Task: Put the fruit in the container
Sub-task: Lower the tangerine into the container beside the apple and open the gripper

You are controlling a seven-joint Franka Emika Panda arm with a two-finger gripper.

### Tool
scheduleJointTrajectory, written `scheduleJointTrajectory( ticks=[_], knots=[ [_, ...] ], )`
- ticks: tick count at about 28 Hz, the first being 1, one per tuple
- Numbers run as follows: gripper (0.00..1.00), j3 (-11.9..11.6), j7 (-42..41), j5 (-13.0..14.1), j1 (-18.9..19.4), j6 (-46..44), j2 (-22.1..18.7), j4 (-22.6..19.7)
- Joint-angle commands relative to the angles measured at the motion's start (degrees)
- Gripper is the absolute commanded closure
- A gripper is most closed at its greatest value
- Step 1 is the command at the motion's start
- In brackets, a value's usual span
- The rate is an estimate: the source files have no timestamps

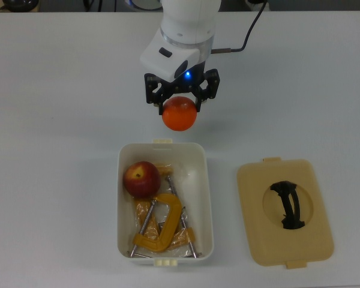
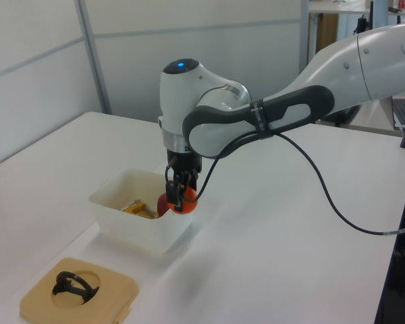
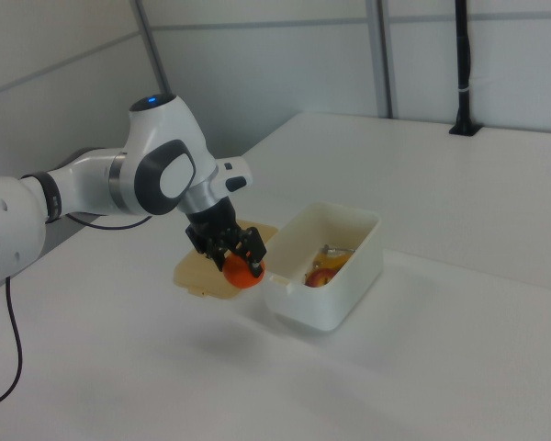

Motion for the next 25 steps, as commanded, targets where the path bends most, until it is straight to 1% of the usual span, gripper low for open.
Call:
scheduleJointTrajectory(
  ticks=[1, 4, 5, 6, 8, 9, 10, 11, 13, 14, 15, 16, 20, 25],
  knots=[
    [0.75, -0.28, 1.58, -3.20, -0.32, 9.24, 2.31, 2.41],
    [0.74, -0.28, 2.72, -4.00, -0.67, 16.21, 3.98, 2.14],
    [0.73, -0.28, 3.42, -4.18, -0.76, 17.97, 4.51, 2.14],
    [0.68, -0.28, 4.91, -4.70, -1.02, 20.34, 5.47, 2.14],
    [0.64, -0.28, 5.88, -6.02, -1.11, 21.50, 6.44, 2.14],
    [0.61, -0.28, 6.06, -6.72, -1.11, 21.85, 6.71, 2.14],
    [0.53, -0.28, 6.24, -7.34, -1.11, 22.12, 6.80, 2.14],
    [0.40, -0.28, 6.68, -7.95, -1.11, 22.29, 7.06, 2.14],
    [0.34, -0.28, 6.77, -7.96, -1.11, 22.21, 7.06, 1.97],
    [0.26, -0.28, 6.85, -7.96, -1.11, 22.21, 6.98, 1.79],
    [0.11, -0.28, 7.03, -7.78, -1.11, 22.03, 6.89, 1.79],
    [0.00, -0.28, 7.99, -7.52, -1.11, 21.77, 6.71, 1.79],
    [0.00, -0.28, 10.89, -7.52, -1.20, 20.98, 5.92, 1.70],
    [0.00, -0.28, 12.13, -7.26, -1.11, 11.15, 3.03, 1.53]
  ],
)
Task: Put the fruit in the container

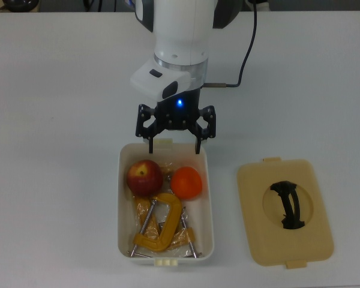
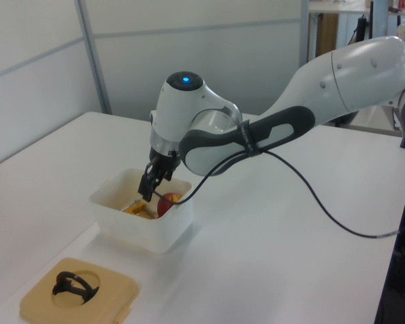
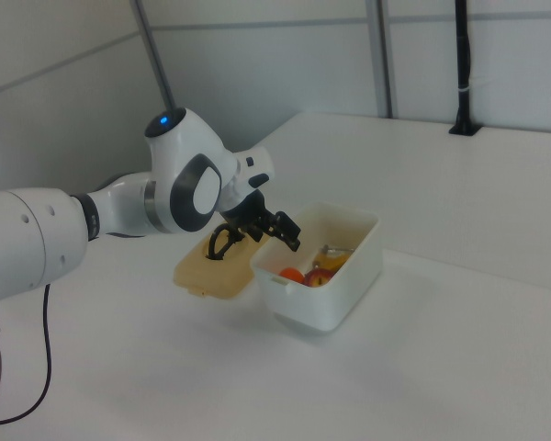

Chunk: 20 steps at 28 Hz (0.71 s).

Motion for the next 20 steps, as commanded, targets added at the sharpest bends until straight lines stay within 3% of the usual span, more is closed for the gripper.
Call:
scheduleJointTrajectory(
  ticks=[1, 5, 12, 16, 20],
  knots=[
    [0.00, -0.05, 2.43, -0.46, 0.21, -11.76, -4.44, -0.40],
    [0.00, -0.05, 2.34, -0.37, 0.21, -20.21, -6.99, -0.48],
    [0.00, -0.40, 0.93, 3.23, 0.13, -35.96, -12.96, -1.88],
    [0.00, -3.03, -1.78, 5.77, 0.30, -38.77, -17.35, -4.26],
    [0.00, -4.26, -5.65, 7.19, 0.30, -43.08, -19.21, -4.35]
  ],
)
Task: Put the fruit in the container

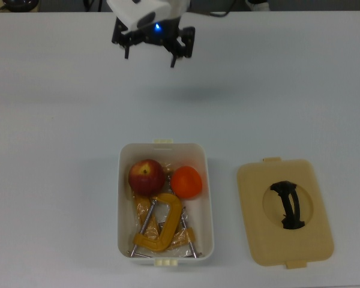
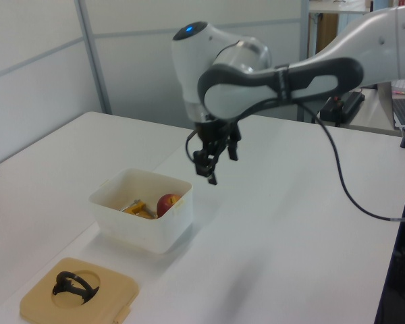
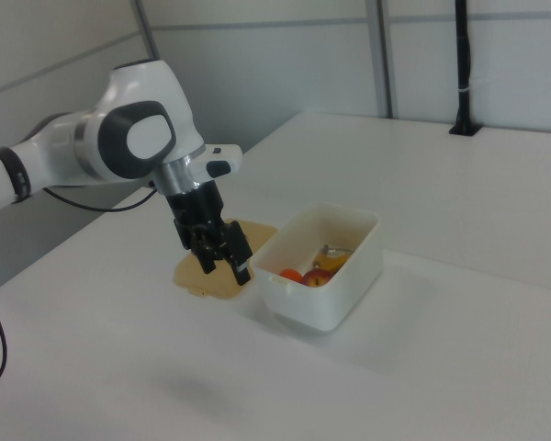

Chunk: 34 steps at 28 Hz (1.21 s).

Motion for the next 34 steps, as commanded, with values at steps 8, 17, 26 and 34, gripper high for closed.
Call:
scheduleJointTrajectory(
  ticks=[8, 17, 26, 34],
  knots=[
    [0.00, -5.68, -5.81, 6.25, 0.29, -3.70, -7.03, -3.72],
    [0.00, -6.56, -7.13, 8.19, 0.29, 3.68, -8.27, -6.18],
    [0.00, -7.88, -7.40, 8.54, 0.29, 5.45, -7.92, -5.65],
    [0.00, -8.23, -7.40, 8.54, -0.42, 4.92, -7.74, -4.77]
  ],
)
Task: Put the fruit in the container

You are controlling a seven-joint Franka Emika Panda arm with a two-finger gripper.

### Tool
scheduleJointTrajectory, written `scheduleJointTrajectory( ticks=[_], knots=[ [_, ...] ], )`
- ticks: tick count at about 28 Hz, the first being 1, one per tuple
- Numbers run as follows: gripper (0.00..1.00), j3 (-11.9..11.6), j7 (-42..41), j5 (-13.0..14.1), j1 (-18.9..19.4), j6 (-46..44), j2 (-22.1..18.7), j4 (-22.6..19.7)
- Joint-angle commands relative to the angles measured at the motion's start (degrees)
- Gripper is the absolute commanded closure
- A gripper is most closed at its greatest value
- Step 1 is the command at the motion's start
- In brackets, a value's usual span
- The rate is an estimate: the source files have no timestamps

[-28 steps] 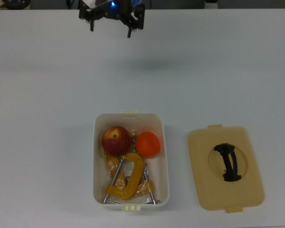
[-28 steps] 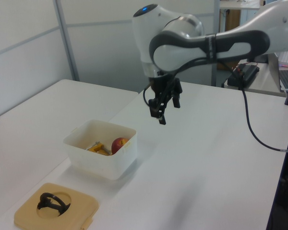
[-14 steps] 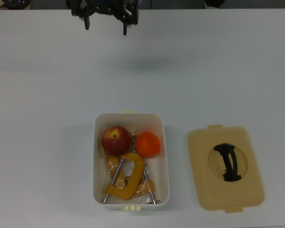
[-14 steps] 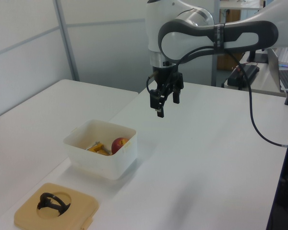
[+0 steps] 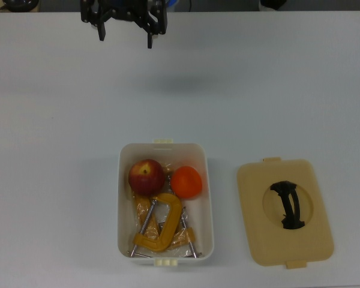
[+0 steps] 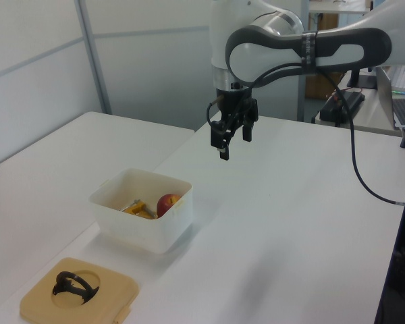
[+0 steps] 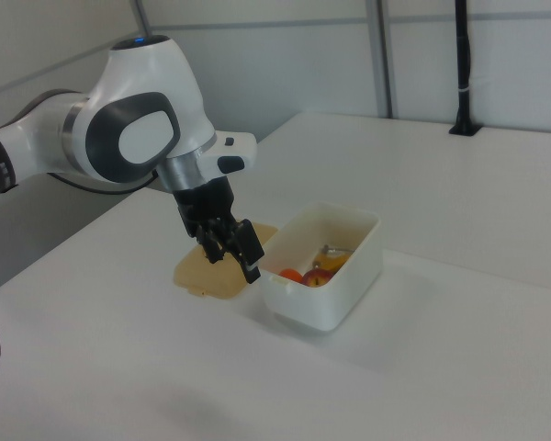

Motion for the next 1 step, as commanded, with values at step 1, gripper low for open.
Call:
scheduleJointTrajectory(
  ticks=[1],
  knots=[
    [0.00, -0.85, -2.11, 1.51, -0.40, 0.89, -1.34, -1.18]
  ],
)
